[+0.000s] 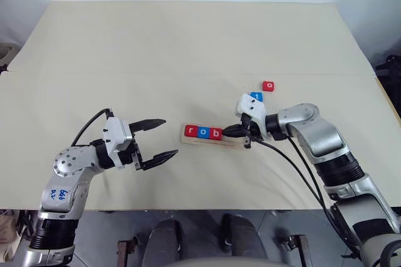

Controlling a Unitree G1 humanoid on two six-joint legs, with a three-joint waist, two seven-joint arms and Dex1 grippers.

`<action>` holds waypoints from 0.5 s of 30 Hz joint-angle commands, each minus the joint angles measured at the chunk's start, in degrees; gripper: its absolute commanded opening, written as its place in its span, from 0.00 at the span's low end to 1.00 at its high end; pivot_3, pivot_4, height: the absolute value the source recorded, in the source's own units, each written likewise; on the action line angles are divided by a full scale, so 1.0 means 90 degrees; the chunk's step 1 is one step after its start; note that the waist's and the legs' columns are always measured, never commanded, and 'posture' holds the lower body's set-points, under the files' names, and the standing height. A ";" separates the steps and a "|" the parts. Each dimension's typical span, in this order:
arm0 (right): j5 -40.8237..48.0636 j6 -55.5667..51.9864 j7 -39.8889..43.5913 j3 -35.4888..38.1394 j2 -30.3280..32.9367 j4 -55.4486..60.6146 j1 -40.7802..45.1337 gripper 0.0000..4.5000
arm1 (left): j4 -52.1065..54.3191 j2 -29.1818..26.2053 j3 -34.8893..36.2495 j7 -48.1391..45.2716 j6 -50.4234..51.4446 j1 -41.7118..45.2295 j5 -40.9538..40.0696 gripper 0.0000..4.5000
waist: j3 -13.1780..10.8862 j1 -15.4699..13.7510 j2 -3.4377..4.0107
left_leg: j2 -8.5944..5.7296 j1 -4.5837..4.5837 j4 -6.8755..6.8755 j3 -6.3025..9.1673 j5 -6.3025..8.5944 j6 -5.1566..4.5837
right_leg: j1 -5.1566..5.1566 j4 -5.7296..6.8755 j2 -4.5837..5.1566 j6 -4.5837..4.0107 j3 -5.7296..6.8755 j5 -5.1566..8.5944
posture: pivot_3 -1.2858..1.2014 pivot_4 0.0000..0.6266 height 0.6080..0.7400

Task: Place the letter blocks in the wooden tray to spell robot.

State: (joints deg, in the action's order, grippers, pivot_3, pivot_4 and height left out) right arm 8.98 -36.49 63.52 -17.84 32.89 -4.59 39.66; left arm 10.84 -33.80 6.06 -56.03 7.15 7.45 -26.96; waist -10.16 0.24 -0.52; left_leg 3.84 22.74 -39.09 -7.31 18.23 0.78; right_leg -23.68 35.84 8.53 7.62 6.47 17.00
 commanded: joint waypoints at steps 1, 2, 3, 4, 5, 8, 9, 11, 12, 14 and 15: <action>0.0046 -0.0077 0.0018 -0.0033 -0.0028 0.0331 0.0092 0.01 | 0.0282 -0.0008 0.0091 0.0010 -0.0030 0.0010 -0.0128 1.00 | 0.0000 0.0003 0.0000 | 0.0000 0.0000 0.0000 0.0000 0.0000 0.0000 | 0.0000 0.0000 0.0000 0.0000 0.0000 0.0000 | 0.52 0.24 1.00; 0.0051 -0.0092 0.0016 -0.0040 -0.0039 0.0349 0.0091 0.01 | 0.0284 -0.0002 0.0090 0.0016 -0.0031 0.0004 -0.0126 1.00 | 0.0000 0.0004 0.0000 | 0.0000 0.0000 0.0000 0.0000 0.0000 0.0000 | 0.0000 0.0001 0.0000 0.0000 0.0000 0.0000 | 0.52 0.24 1.00; 0.0051 -0.0100 0.0018 -0.0047 -0.0049 0.0353 0.0093 0.01 | 0.0285 0.0004 0.0086 0.0021 -0.0032 0.0001 -0.0123 1.00 | 0.0000 0.0003 0.0000 | 0.0000 0.0000 0.0000 0.0000 0.0000 0.0000 | -0.0001 0.0001 0.0000 0.0000 0.0000 0.0000 | 0.52 0.24 1.00; 0.0047 -0.0105 0.0017 -0.0051 -0.0053 0.0359 0.0091 0.01 | 0.0292 0.0010 0.0084 0.0028 -0.0031 -0.0003 -0.0123 1.00 | 0.0000 0.0004 0.0000 | 0.0000 0.0000 0.0000 0.0000 0.0000 0.0000 | -0.0001 0.0001 -0.0001 0.0000 0.0000 0.0000 | 0.52 0.24 1.00; 0.0045 -0.0117 0.0004 -0.0038 -0.0054 0.0361 0.0088 0.01 | 0.0293 0.0015 0.0079 0.0031 -0.0032 -0.0003 -0.0119 1.00 | 0.0000 0.0004 0.0000 | 0.0000 0.0000 0.0000 0.0000 0.0000 0.0000 | 0.0000 0.0001 0.0000 0.0000 0.0000 0.0000 | 0.52 0.24 1.00; 0.0074 -0.0154 0.0015 0.0081 0.0056 0.0408 0.0069 0.01 | 0.0277 0.0016 0.0084 0.0035 -0.0045 0.0001 -0.0115 1.00 | 0.0000 0.0005 0.0000 | 0.0000 0.0000 0.0000 0.0000 0.0000 0.0000 | -0.0001 0.0001 0.0000 0.0000 0.0000 0.0000 | 0.52 0.24 1.00; 0.0097 -0.0117 0.0052 0.0157 0.0145 0.0439 0.0045 0.01 | 0.0270 0.0015 0.0090 0.0032 -0.0049 -0.0003 -0.0118 1.00 | 0.0000 0.0004 0.0000 | 0.0000 0.0000 0.0001 0.0000 0.0000 0.0000 | -0.0001 0.0001 -0.0001 0.0000 0.0000 0.0000 | 0.52 0.24 1.00; 0.0162 -0.0025 0.0162 0.0383 0.0454 0.0556 -0.0073 0.01 | 0.0255 0.0006 0.0100 0.0012 -0.0056 -0.0018 -0.0124 1.00 | 0.0000 0.0003 0.0000 | 0.0000 0.0001 0.0000 0.0000 0.0000 0.0000 | -0.0001 0.0000 0.0000 0.0000 0.0000 0.0000 | 0.52 0.24 1.00; 0.0200 0.0063 0.0211 0.0491 0.0598 0.0608 -0.0154 0.01 | 0.0246 0.0001 0.0106 0.0001 -0.0058 -0.0025 -0.0129 1.00 | 0.0000 -0.0023 0.0000 | 0.0000 0.0001 0.0000 0.0000 0.0000 0.0000 | -0.0001 0.0000 0.0000 0.0000 0.0000 0.0000 | 0.52 0.24 1.00; 0.0381 0.0193 0.0287 0.0810 0.0850 0.0744 -0.0392 0.01 | 0.0213 -0.0004 0.0114 -0.0031 -0.0067 -0.0032 -0.0144 1.00 | 0.0000 -0.0036 -0.0001 | -0.0001 0.0005 0.0000 0.0003 0.0000 -0.0001 | 0.0000 -0.0005 0.0001 0.0001 0.0003 -0.0001 | 0.52 0.24 1.00; 0.0533 0.0357 0.0324 0.1103 0.0964 0.0813 -0.0591 0.01 | 0.0176 -0.0003 0.0114 -0.0058 -0.0080 -0.0032 -0.0147 1.00 | 0.0000 -0.0039 -0.0001 | -0.0002 0.0005 0.0000 0.0003 0.0001 -0.0001 | 0.0001 -0.0007 0.0001 0.0002 0.0003 -0.0001 | 0.52 0.24 1.00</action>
State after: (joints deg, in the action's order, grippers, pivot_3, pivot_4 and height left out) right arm 11.18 -35.54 65.52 -12.58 39.82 0.28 36.17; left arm 10.84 -33.79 6.22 -56.11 7.20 7.24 -27.11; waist -10.16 -0.11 -0.53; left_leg 3.83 22.80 -39.09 -7.27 18.24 0.77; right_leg -23.66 35.77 8.53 7.64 6.50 16.99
